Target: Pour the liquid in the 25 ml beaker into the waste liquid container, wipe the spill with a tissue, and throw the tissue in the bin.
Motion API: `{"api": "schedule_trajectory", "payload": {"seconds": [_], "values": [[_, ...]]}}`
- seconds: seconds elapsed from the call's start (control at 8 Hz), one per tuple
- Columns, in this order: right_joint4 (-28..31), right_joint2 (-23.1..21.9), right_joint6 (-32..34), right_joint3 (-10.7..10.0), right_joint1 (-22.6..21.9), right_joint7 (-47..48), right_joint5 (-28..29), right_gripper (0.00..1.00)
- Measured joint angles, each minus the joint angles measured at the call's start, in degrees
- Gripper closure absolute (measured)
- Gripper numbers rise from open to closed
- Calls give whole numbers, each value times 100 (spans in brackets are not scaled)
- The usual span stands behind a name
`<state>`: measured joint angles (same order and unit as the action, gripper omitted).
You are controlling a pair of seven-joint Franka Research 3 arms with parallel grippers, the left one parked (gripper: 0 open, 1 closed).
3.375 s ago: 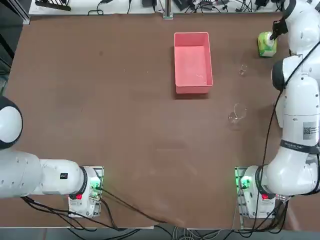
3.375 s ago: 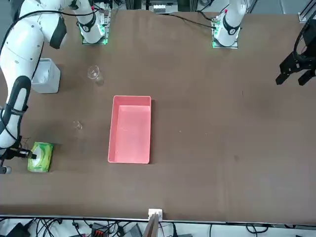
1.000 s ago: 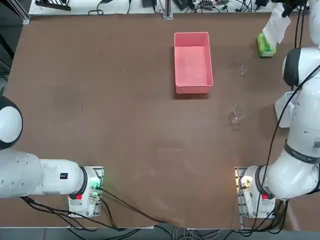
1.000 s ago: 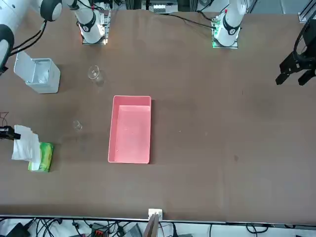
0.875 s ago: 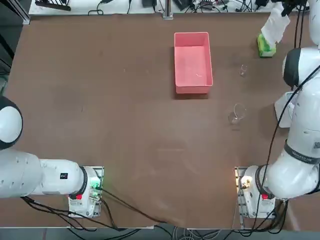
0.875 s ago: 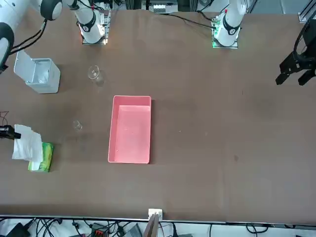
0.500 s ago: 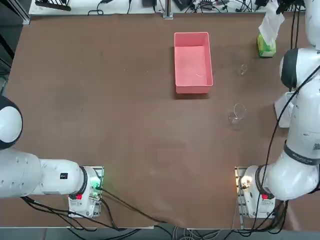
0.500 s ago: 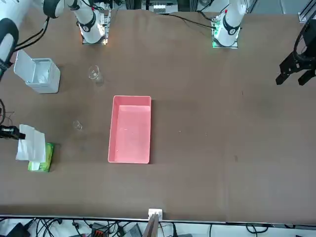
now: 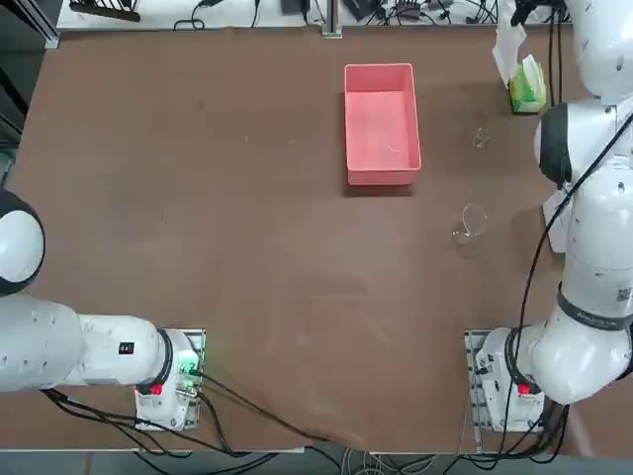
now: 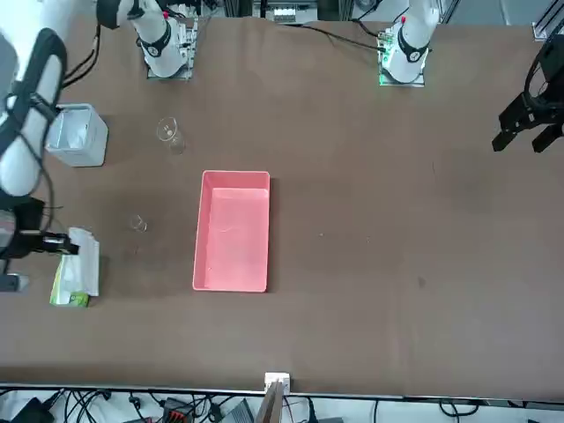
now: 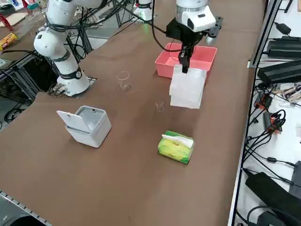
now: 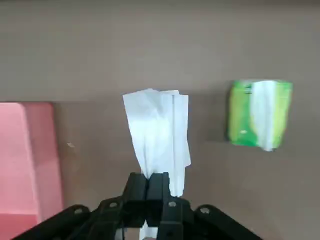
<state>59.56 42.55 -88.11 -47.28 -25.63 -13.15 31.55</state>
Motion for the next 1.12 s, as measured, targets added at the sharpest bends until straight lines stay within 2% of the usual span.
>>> {"api": "schedule_trajectory", "payload": {"seconds": [0.12, 0.5, 0.88, 1.12], "values": [[28, 1, 12, 9, -186, 201, 118, 98], [565, 28, 9, 12, -366, 336, 1175, 98], [1073, -56, -106, 4, -563, 336, 1801, 98], [1388, -156, -149, 5, -748, 347, 1985, 98]]}}
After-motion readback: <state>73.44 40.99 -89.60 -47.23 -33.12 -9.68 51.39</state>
